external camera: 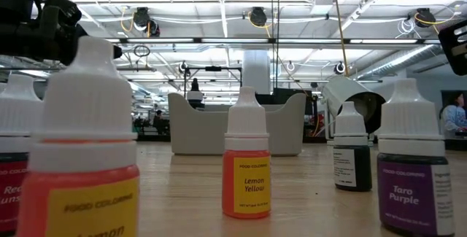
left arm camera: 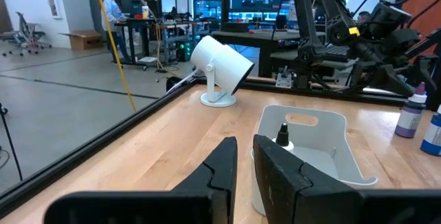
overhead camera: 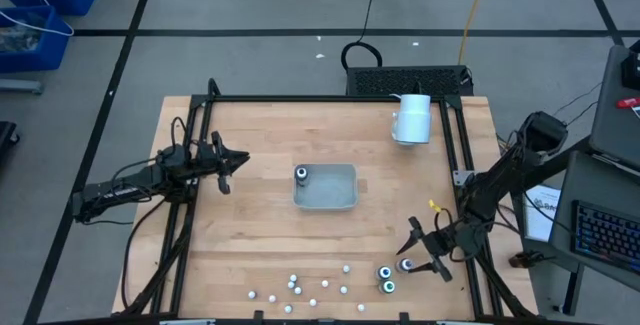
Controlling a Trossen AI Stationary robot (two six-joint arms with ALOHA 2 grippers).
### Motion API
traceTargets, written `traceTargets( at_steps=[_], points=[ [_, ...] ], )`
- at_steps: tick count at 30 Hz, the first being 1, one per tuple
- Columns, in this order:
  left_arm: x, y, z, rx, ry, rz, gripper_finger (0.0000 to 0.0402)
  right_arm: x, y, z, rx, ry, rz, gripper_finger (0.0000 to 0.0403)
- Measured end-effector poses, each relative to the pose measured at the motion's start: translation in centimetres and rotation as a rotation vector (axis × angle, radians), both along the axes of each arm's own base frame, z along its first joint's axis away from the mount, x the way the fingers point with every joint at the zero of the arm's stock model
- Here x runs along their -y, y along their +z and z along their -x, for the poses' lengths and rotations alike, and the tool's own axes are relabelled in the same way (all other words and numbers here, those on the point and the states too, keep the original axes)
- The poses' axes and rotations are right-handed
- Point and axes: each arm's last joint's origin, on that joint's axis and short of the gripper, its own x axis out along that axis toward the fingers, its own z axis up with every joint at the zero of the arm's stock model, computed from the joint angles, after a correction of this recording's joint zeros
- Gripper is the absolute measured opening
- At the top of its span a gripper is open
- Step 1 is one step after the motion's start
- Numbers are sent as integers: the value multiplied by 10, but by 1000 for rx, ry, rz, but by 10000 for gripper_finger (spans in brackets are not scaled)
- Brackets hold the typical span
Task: Pick & Place food coloring
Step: Put the large purple food coloring bottle into the white bin
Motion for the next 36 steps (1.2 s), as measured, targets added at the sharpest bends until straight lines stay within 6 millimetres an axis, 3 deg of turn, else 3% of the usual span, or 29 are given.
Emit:
traceTargets(
  at_steps=[16,30,36],
  points=[
    [0,0,0,-6,0,-22,58,-4,-11,-3,-27,-13,6,238],
    [0,0,0,-7,0,-24,58,-4,-12,-3,-32,-10,21,114],
    [0,0,0,-7,1,-26,58,-2,-9,-5,29,-69,69,109]
  ],
)
